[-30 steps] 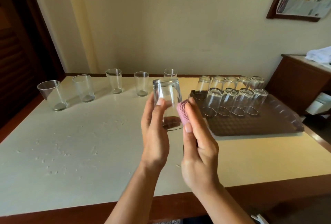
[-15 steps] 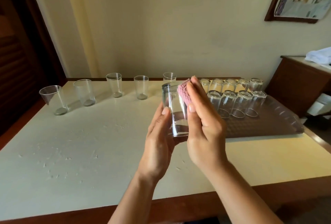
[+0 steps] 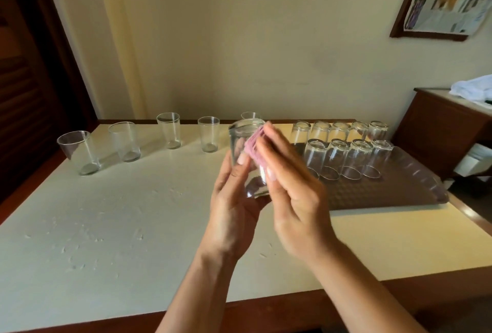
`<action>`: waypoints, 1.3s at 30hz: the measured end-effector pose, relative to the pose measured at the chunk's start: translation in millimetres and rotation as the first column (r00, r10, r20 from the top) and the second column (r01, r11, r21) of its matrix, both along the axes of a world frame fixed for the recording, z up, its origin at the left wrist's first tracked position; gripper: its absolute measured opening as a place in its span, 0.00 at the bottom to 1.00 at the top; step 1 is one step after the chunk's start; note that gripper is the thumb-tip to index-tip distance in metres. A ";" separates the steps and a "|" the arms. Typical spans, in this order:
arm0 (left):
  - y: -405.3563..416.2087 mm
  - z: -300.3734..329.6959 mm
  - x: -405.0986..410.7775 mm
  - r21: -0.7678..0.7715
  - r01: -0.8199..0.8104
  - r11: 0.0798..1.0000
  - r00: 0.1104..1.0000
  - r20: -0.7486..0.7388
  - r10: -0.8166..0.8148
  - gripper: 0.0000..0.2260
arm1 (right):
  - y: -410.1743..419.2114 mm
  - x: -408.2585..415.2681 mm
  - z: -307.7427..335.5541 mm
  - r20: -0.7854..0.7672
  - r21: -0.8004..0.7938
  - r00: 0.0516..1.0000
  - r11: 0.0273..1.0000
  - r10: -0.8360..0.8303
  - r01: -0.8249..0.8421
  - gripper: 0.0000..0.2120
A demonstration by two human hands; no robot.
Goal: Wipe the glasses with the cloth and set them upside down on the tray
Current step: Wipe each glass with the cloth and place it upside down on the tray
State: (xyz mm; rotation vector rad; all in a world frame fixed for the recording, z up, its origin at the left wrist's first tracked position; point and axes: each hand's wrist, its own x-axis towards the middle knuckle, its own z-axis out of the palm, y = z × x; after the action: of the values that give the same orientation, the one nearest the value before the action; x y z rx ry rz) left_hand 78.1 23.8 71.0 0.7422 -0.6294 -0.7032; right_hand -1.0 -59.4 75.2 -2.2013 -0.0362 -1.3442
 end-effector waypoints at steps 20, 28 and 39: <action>-1.6 -18.0 -4.4 0.029 0.048 0.998 0.998 0.041 -0.049 0.27 | -8.7 -3.7 -5.7 -0.002 0.083 0.997 0.994 0.072 -0.071 0.18; -0.1 -7.8 11.9 0.100 0.020 0.995 1.000 -0.023 -0.018 0.21 | 10.7 -22.1 -37.0 -0.001 0.114 0.996 0.990 0.088 -0.088 0.18; -3.9 -11.6 8.9 0.025 -0.007 1.000 0.981 -0.196 0.012 0.26 | 14.9 -22.6 -37.1 0.016 0.099 0.997 0.992 0.074 -0.075 0.18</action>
State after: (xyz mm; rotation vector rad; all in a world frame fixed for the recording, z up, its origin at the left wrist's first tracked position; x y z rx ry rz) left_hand 87.1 19.9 59.4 0.6883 -0.4379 -0.7659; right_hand -23.7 -44.5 38.1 -2.0882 -0.0540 -1.2907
